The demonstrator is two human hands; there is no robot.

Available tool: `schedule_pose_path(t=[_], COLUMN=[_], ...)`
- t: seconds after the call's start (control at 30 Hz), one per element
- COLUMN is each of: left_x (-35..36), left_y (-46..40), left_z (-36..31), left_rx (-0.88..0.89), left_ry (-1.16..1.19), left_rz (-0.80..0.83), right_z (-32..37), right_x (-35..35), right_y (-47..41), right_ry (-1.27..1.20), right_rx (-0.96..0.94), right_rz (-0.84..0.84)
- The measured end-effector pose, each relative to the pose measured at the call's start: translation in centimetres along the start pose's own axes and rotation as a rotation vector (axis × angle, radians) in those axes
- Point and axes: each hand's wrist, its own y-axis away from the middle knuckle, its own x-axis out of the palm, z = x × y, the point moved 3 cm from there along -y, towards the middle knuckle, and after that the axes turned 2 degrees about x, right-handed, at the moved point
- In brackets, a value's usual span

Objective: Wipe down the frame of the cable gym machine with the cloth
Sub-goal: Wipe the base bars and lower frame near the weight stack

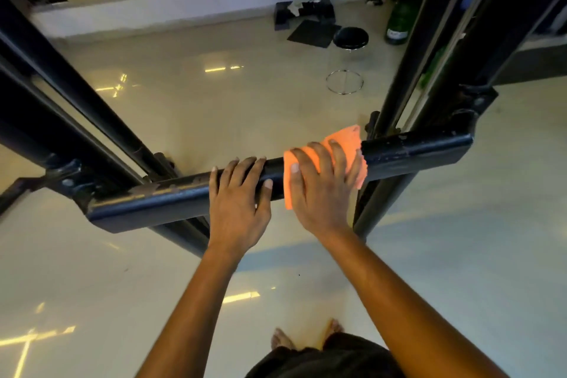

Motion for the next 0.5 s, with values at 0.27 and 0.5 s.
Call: schedule_pose_path(t=[0.27,0.5], left_x=[0.4,0.4], left_y=[0.0,0.0], left_z=[0.9,1.9], left_rx=[0.105,0.140], left_ry=[0.068,0.096], left_rz=[0.016,0.042], right_z=[-5.5,1.6], right_x=[0.8,5.3], right_y=[1.1,5.0], right_ry=[0.106,-0.012], right_rx=[-0.166,0.020], right_rz=[-0.014,-0.013])
